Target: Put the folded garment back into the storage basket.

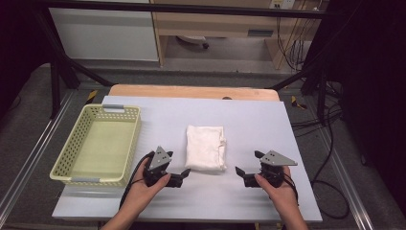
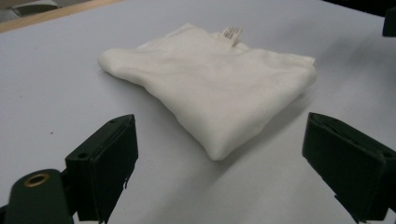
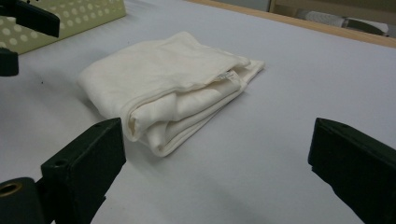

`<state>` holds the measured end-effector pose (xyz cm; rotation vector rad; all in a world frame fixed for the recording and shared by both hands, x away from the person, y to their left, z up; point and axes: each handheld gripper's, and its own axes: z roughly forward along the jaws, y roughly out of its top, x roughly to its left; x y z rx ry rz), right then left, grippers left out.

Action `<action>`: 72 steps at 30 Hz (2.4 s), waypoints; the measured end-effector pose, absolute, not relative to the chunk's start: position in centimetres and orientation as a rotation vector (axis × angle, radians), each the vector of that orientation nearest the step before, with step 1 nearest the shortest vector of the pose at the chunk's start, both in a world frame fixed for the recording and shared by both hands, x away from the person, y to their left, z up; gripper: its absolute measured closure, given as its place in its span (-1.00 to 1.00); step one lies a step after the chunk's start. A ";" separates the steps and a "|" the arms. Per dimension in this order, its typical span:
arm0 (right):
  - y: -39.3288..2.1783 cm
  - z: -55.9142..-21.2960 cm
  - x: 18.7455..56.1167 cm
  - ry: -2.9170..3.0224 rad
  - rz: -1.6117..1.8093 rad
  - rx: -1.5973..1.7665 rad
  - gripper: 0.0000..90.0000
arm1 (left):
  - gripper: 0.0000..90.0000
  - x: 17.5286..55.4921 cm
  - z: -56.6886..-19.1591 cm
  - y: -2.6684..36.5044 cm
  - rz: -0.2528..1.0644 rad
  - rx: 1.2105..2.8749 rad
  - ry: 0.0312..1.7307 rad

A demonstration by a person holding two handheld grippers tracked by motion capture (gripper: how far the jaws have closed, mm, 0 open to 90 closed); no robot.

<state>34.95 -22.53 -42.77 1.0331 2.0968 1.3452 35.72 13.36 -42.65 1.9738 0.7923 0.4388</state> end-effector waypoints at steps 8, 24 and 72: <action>-22.2 -43.2 35.1 2.084 1.353 1.076 -0.90 | -0.74 36.9 -43.7 11.9 0.368 2.074 0.794; -21.9 -43.4 35.0 2.102 1.337 1.093 -0.89 | -0.08 38.2 -45.5 9.6 0.407 2.165 0.859; -14.8 -42.7 32.7 2.280 1.252 1.117 -0.69 | 0.77 35.3 -44.9 13.0 0.231 2.186 0.840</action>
